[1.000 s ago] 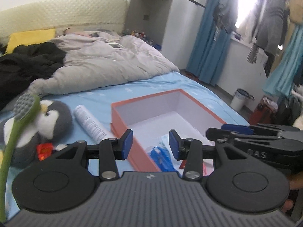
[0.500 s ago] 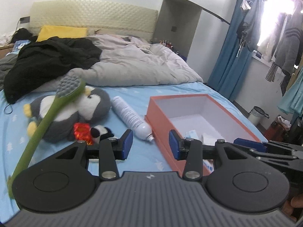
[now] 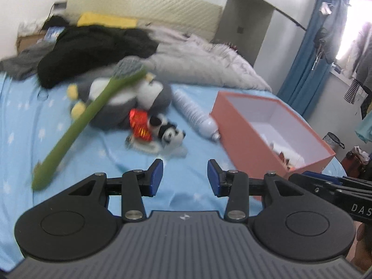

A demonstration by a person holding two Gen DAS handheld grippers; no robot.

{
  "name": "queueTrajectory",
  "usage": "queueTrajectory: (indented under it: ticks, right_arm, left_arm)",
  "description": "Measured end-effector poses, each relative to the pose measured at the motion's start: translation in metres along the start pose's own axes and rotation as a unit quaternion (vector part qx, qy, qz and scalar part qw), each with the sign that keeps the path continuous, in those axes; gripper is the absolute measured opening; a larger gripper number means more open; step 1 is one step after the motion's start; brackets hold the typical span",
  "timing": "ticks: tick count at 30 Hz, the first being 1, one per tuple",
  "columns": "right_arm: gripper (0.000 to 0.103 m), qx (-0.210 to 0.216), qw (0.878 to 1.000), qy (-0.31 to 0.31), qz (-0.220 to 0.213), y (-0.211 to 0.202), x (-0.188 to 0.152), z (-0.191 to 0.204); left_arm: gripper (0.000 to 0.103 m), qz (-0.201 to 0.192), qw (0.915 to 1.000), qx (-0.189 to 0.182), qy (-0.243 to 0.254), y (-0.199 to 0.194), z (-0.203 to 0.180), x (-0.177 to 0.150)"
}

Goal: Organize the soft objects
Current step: 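Move both open grippers back toward the panda plush and keychain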

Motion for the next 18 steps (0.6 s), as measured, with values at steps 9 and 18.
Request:
queueTrajectory:
  ticks: [9, 18]
  right_arm:
    - [0.044, 0.005, 1.0, -0.005, 0.029, 0.017, -0.025, 0.017]
    - [0.048, 0.004, 0.999, -0.018, 0.043, 0.065, -0.019, 0.014]
  left_arm:
    - [0.048, 0.039, 0.9989, 0.017, -0.019, 0.016, 0.021, -0.032]
    - [0.057, 0.045, 0.9982, 0.029, -0.029, 0.064, 0.041, -0.022]
Point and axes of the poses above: each gripper's, at about its wrist camera, not at the fingertips, and y roughly the way its jaws point, z to its left, x to its top, the point moved 4 cm from there along y, roughly the way its jaws point, and after that the axes turned 3 degrees about -x, right-handed, at the moved point
